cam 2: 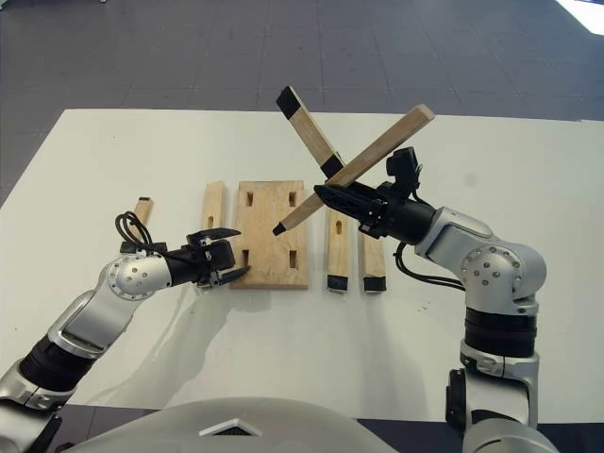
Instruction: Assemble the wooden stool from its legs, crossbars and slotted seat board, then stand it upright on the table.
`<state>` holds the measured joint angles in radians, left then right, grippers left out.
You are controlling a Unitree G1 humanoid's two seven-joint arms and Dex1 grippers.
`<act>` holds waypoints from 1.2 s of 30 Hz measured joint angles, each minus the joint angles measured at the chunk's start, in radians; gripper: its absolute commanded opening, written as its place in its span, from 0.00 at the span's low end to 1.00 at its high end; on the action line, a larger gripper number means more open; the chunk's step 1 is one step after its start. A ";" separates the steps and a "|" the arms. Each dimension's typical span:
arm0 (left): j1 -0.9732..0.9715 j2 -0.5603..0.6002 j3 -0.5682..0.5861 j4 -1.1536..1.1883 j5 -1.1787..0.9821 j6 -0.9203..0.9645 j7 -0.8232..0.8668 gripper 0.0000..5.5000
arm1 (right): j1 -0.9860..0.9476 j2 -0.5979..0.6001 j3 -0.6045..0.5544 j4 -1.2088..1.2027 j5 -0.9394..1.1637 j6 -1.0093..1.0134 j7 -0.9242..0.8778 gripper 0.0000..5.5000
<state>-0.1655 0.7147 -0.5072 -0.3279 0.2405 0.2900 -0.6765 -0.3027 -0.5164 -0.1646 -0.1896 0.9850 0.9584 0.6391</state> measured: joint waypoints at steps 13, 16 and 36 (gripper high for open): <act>0.024 0.058 0.069 0.037 0.080 -0.036 -0.037 0.65 | 0.005 0.001 0.001 -0.026 -0.023 -0.001 0.001 0.37; 0.048 0.117 0.086 0.018 0.079 -0.069 -0.068 0.65 | 0.005 -0.008 0.026 -0.032 -0.067 -0.024 0.015 0.37; -0.007 0.235 0.147 0.236 -0.003 -0.467 -0.251 0.65 | -0.250 0.062 0.316 0.418 -0.504 -0.368 0.290 0.37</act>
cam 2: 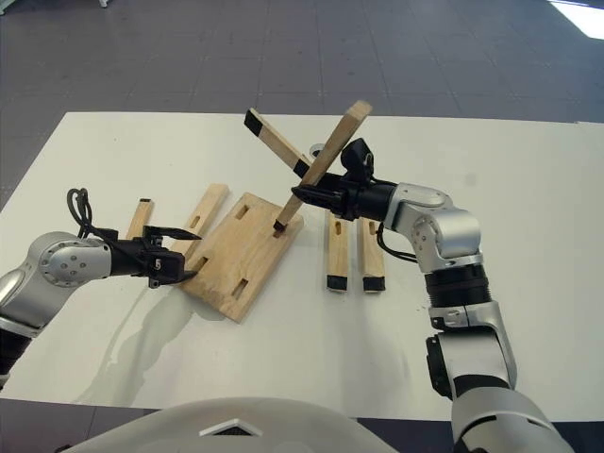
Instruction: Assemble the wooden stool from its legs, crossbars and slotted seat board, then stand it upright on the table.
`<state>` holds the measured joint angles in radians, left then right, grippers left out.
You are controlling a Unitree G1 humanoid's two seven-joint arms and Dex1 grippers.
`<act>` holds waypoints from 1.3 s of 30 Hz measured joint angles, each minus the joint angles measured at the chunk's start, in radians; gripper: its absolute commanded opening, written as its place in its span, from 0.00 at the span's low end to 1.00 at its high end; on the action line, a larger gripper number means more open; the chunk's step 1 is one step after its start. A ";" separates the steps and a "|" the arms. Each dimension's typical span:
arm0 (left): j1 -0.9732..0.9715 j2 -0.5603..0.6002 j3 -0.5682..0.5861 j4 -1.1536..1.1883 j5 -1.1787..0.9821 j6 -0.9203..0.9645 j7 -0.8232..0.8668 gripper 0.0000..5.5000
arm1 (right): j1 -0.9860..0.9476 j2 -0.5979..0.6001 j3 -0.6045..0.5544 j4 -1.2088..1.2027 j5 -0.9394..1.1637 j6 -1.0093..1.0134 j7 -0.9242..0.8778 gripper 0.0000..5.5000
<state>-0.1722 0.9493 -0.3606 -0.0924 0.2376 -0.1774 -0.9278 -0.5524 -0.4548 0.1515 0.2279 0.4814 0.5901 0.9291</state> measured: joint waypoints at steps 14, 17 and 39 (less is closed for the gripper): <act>-0.022 -0.069 -0.001 0.024 0.030 0.023 -0.005 0.65 | -0.111 0.030 0.098 0.202 -0.152 -0.126 0.109 0.37; -0.020 -0.078 -0.001 0.006 0.044 0.049 -0.006 0.65 | -0.057 0.054 0.093 0.146 -0.165 -0.181 0.057 0.37; -0.017 -0.124 0.006 -0.002 0.052 0.082 0.006 0.65 | -0.183 0.095 -0.009 0.511 -0.120 -0.225 0.155 0.37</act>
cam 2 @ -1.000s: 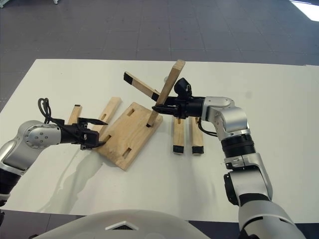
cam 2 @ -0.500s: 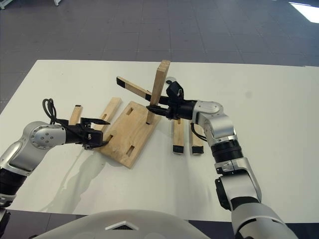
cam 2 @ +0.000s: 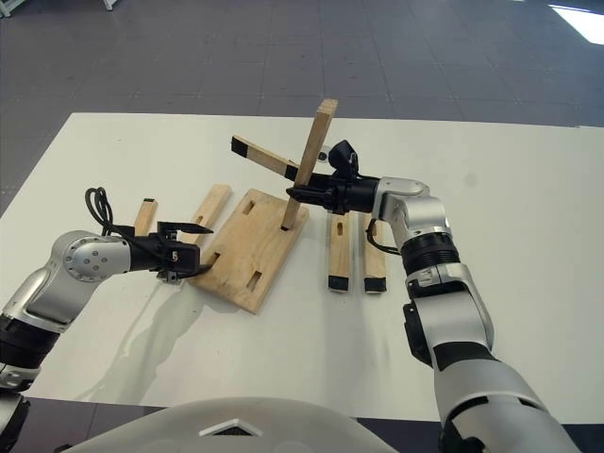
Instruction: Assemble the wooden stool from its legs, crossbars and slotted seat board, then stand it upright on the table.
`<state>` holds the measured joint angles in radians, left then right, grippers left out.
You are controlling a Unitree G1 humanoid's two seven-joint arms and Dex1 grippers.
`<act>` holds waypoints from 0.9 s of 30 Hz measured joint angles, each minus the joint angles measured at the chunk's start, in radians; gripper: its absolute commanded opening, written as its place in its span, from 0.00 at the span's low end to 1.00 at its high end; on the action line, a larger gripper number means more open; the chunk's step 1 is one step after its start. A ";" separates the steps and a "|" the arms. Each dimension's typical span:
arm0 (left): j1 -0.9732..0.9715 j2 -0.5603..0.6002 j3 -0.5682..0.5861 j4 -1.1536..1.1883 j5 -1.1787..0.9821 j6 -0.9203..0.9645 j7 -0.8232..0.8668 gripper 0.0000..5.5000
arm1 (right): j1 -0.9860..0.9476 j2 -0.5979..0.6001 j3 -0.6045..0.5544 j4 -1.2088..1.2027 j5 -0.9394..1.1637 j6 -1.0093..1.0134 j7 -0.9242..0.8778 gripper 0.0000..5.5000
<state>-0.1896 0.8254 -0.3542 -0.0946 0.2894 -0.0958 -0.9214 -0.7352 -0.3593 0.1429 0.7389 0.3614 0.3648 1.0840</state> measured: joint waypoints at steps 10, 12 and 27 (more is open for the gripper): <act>0.003 -0.016 -0.011 -0.021 -0.006 -0.012 0.000 0.65 | 0.028 -0.037 -0.084 -0.091 0.024 0.148 0.059 0.51; 0.004 -0.016 -0.010 -0.021 -0.006 -0.012 0.000 0.65 | 0.028 -0.053 -0.103 -0.104 0.035 0.165 0.065 0.59; 0.033 -0.026 -0.006 -0.059 -0.008 0.019 0.009 0.65 | 0.200 -0.236 -0.364 -0.548 0.049 0.321 -0.224 0.65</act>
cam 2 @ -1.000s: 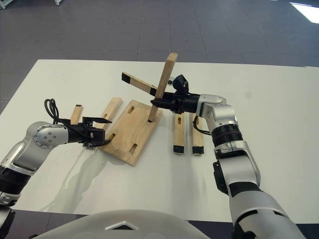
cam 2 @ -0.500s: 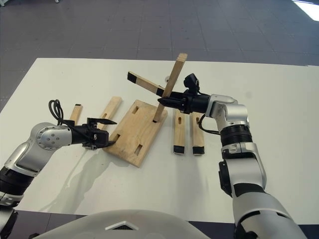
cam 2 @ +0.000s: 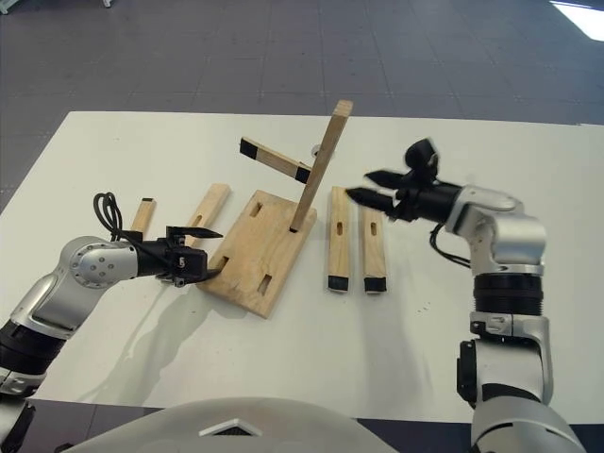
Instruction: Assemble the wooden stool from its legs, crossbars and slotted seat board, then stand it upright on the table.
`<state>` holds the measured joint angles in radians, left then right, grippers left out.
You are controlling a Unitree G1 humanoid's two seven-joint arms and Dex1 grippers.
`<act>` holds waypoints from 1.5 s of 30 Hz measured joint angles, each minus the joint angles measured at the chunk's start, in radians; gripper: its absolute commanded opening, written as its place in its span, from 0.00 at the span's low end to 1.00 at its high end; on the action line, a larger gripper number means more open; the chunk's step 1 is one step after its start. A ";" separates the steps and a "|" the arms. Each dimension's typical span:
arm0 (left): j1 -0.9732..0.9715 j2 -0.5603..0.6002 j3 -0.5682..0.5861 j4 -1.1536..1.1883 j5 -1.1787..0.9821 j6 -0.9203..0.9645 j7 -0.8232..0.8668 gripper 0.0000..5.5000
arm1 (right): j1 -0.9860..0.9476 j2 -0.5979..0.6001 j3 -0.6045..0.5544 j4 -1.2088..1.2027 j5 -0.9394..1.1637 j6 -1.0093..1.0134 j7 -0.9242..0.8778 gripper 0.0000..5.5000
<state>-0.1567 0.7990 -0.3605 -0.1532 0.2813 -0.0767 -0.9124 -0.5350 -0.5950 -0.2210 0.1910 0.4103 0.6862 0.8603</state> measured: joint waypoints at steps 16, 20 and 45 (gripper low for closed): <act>-0.015 -0.013 -0.017 0.001 -0.001 0.000 -0.002 0.65 | -0.432 0.302 0.059 0.136 0.060 -0.019 -0.311 0.65; -0.015 -0.013 -0.017 0.001 -0.001 0.000 -0.002 0.65 | -0.452 0.322 0.075 0.153 0.055 -0.053 -0.311 0.65; -0.008 -0.053 -0.036 -0.011 -0.004 0.026 0.016 0.65 | -0.420 0.367 0.021 0.292 0.118 -0.122 -0.367 0.65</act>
<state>-0.1645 0.7464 -0.3968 -0.1644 0.2774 -0.0504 -0.8963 -0.9552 -0.2279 -0.2001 0.4831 0.5287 0.5639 0.4936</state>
